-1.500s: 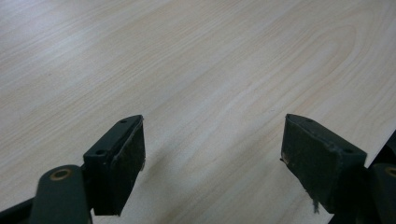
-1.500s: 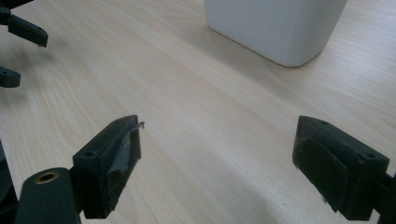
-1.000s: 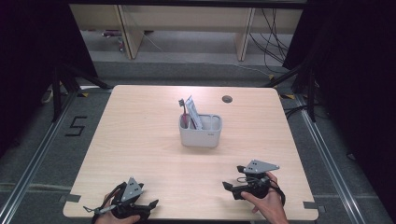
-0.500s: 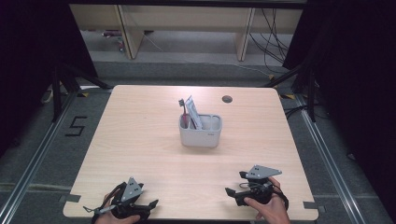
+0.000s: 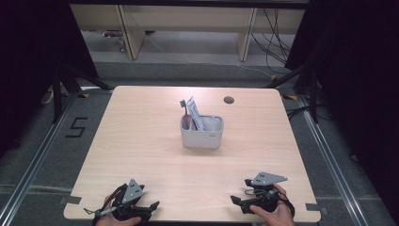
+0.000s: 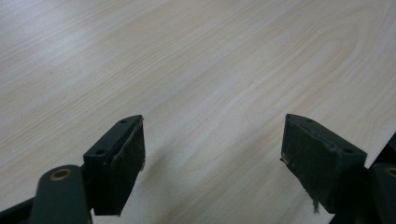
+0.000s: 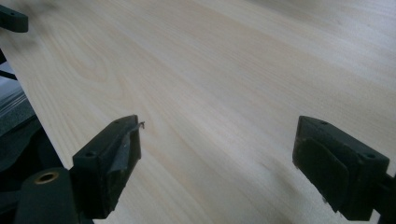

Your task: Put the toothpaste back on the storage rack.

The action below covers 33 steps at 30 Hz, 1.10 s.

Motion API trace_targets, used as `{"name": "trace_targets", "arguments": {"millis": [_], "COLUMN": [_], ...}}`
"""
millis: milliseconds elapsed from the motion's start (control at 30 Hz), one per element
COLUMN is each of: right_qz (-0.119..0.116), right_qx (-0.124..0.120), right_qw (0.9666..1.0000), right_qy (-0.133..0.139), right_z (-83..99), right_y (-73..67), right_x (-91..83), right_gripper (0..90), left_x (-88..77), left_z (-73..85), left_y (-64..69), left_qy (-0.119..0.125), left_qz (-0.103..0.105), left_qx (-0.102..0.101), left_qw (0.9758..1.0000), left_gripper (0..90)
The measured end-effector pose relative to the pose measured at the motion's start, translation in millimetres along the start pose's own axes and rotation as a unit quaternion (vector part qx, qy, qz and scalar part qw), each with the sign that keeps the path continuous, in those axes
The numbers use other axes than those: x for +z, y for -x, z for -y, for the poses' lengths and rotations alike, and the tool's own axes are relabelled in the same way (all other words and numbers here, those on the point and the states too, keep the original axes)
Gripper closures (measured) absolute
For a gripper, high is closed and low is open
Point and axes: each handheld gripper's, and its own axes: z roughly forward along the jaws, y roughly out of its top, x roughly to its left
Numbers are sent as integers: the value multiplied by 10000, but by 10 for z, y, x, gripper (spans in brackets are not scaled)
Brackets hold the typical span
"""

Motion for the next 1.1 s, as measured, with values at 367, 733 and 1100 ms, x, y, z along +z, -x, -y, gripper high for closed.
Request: {"name": "trace_targets", "arguments": {"millis": [367,733,1100], "right_qz": [-111,51,95], "right_qx": [38,8,-7], "right_qw": [9999,9999,9999], "right_qy": [-106,-94,-88], "right_z": [82,111,110], "right_y": [-19,-31,-31], "right_x": [-49,-82,-84], "right_gripper": [161,161,161], "left_x": [2,3,4], "left_z": [1,1,1], "left_y": [-9,-4,-4], "left_qy": [-38,-29,-33], "left_qz": [-27,-20,-17], "left_qx": [49,38,42], "left_qw": [10000,10000,10000], "left_gripper": [214,214,213]}}
